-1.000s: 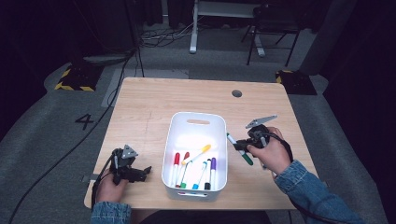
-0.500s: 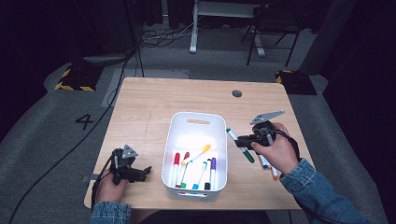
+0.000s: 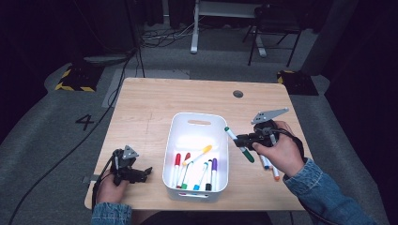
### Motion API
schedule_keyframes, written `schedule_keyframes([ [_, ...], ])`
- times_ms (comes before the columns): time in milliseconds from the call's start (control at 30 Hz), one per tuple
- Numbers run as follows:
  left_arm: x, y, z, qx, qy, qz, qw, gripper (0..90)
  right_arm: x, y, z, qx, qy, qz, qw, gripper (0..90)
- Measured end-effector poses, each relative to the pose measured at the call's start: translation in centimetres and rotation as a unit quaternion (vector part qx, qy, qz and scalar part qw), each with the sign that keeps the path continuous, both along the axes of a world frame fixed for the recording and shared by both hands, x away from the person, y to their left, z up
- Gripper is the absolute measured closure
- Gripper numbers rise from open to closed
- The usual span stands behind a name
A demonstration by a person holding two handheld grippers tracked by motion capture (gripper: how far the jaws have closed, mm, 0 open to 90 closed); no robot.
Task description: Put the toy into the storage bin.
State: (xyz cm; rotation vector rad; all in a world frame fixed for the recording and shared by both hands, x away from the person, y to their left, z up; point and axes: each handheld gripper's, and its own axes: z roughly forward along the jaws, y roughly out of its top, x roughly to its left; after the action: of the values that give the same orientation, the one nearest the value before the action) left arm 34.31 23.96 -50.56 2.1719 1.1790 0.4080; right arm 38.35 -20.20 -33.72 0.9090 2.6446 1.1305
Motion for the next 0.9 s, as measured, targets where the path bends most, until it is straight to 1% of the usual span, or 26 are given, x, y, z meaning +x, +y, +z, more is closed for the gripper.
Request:
schedule_keyframes([
  [100, 0.0, 0.0, 0.0, -0.001, 0.0, 0.001, 1.0, 0.0, -0.3, 0.5, 0.4, 0.001, -0.004, 0.011, 0.9999, 77.0],
  [200, 0.0, 0.0, 0.0, 0.0, 0.0, 0.0, 1.0, 0.0, -0.7, 1.0, 0.8, 0.001, 0.001, 0.015, 0.9999, 77.0],
  [233, 0.0, 0.0, 0.0, -0.001, 0.0, 0.001, 1.0, 0.0, -0.7, 1.2, 0.8, 0.002, -0.002, 0.021, 0.9998, 77.0],
  [367, 0.0, 0.0, 0.0, -0.001, 0.0, 0.001, 1.0, 0.0, -1.1, 2.0, 1.0, 0.001, -0.001, 0.031, 0.9995, 77.0],
  [633, 0.0, 0.0, 0.0, -0.002, 0.001, 0.001, 1.0, 0.0, -1.4, 3.7, 1.2, 0.002, 0.001, 0.055, 0.9985, 77.0],
  [700, 0.0, 0.0, 0.0, -0.002, 0.001, 0.0, 1.0, 0.0, -1.4, 3.9, 1.3, 0.004, 0.002, 0.057, 0.9984, 77.0],
  [733, 0.0, 0.0, 0.0, -0.001, 0.0, 0.001, 1.0, 0.0, -1.4, 4.2, 1.3, 0.003, 0.0, 0.064, 0.9979, 77.0],
  [767, 0.0, 0.0, 0.0, -0.001, 0.0, 0.001, 1.0, 0.0, -1.5, 4.4, 1.3, 0.007, 0.005, 0.061, 0.9981, 77.0],
  [833, 0.0, 0.0, 0.0, -0.001, 0.0, 0.001, 1.0, 0.0, -1.5, 4.8, 1.2, 0.007, 0.001, 0.071, 0.9974, 77.0],
  [900, 0.0, 0.0, 0.0, -0.001, 0.0, 0.001, 1.0, 0.0, -1.6, 5.2, 1.3, 0.006, 0.003, 0.074, 0.9972, 77.0],
])
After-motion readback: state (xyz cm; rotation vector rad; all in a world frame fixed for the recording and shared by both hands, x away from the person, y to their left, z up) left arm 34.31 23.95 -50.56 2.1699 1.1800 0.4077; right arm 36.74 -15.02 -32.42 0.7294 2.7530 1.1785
